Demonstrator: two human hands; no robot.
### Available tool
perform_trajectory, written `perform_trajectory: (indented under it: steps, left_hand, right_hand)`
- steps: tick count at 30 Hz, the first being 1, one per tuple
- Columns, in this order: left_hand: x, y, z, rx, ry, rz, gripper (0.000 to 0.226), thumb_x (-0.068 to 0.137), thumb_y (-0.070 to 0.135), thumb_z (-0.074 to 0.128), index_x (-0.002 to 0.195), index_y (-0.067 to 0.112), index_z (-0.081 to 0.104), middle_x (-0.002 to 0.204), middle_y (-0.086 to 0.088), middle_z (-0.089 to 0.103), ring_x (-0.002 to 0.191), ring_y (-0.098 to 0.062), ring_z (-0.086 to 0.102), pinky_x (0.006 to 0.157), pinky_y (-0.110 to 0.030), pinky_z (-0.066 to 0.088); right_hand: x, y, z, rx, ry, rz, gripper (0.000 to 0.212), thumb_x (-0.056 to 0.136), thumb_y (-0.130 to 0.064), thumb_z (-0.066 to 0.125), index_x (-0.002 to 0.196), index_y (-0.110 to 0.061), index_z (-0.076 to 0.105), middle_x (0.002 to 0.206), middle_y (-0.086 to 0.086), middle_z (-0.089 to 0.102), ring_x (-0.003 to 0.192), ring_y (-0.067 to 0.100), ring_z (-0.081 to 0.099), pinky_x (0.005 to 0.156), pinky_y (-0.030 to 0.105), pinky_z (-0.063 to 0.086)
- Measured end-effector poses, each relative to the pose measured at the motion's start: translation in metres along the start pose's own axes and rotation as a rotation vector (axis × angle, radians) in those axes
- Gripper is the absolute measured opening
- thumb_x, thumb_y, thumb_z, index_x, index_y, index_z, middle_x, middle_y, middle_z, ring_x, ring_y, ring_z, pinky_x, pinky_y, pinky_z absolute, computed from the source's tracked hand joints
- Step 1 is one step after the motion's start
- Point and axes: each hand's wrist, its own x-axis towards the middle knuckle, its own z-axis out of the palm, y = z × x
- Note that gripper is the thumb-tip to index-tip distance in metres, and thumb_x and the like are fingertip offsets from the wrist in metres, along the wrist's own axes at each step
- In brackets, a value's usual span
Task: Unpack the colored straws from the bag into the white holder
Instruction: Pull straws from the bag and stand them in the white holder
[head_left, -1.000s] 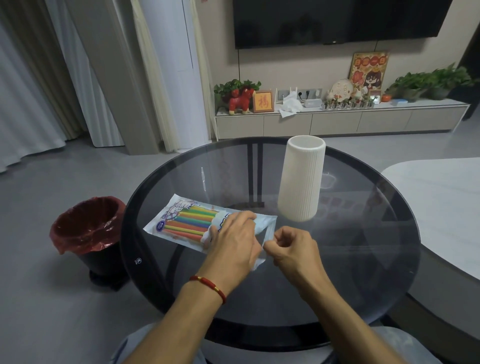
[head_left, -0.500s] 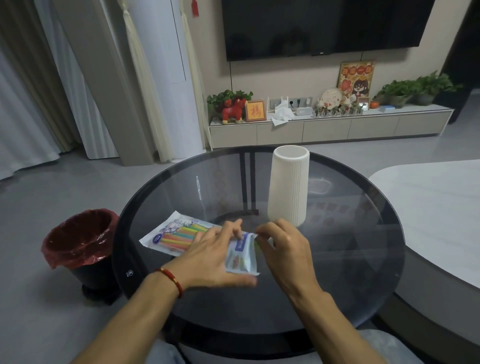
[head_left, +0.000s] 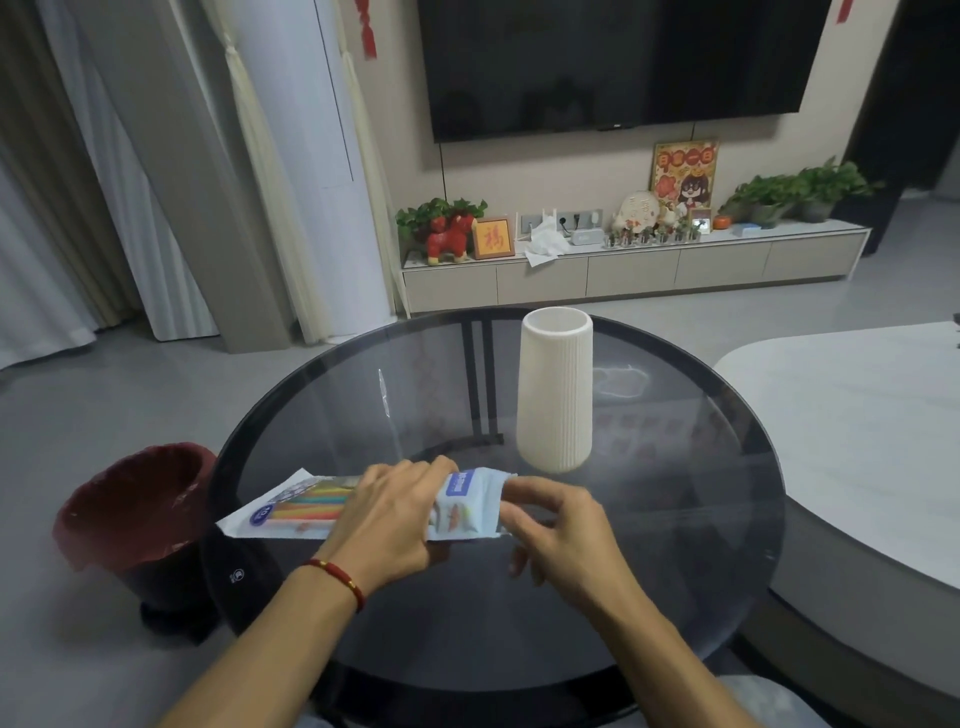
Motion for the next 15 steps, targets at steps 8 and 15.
perform_trajectory:
  steps: [8, 15]
  left_hand:
    - [-0.005, 0.000, 0.002, 0.052, 0.070, -0.040, 0.056, 0.066, 0.052, 0.079, 0.110, 0.035, 0.048, 0.095, 0.012, 0.062, 0.086, -0.011, 0.057, 0.087, -0.036, 0.048]
    - [-0.008, -0.003, 0.000, 0.126, -0.009, -0.231, 0.048, 0.076, 0.046, 0.073, 0.111, 0.038, 0.040, 0.105, 0.013, 0.061, 0.095, -0.013, 0.056, 0.088, -0.035, 0.044]
  right_hand:
    - [0.011, 0.001, 0.002, 0.091, -0.133, 0.044, 0.013, 0.093, -0.026, 0.077, 0.104, -0.025, 0.084, 0.087, 0.003, 0.082, 0.047, 0.020, 0.056, 0.043, 0.026, 0.042]
    - [0.012, 0.007, -0.023, 0.255, 0.179, 0.084, 0.011, 0.097, -0.001, 0.065, 0.096, -0.007, 0.075, 0.076, 0.017, 0.073, 0.055, 0.020, 0.065, 0.051, 0.026, 0.054]
